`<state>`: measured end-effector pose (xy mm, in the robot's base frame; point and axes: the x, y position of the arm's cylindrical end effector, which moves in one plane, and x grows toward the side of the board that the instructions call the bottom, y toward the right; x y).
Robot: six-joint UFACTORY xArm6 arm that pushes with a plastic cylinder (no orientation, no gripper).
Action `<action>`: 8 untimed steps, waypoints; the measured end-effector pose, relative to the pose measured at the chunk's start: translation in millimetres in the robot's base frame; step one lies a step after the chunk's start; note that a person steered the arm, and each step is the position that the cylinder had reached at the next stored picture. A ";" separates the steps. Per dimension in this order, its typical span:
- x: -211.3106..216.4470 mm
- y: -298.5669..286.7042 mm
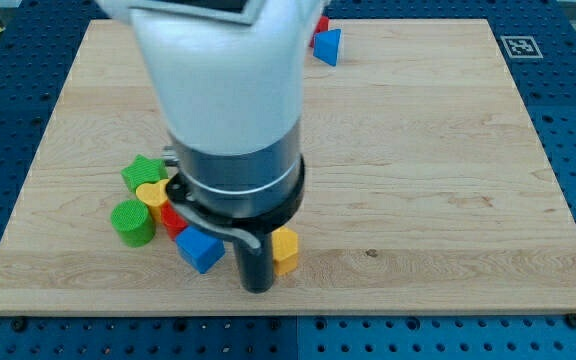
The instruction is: Slide the red circle towards the top left
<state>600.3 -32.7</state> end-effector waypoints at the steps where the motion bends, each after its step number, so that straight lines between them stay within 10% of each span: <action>1: 0.8 -20.1; 8: -81.9 -60.4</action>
<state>518.4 -93.1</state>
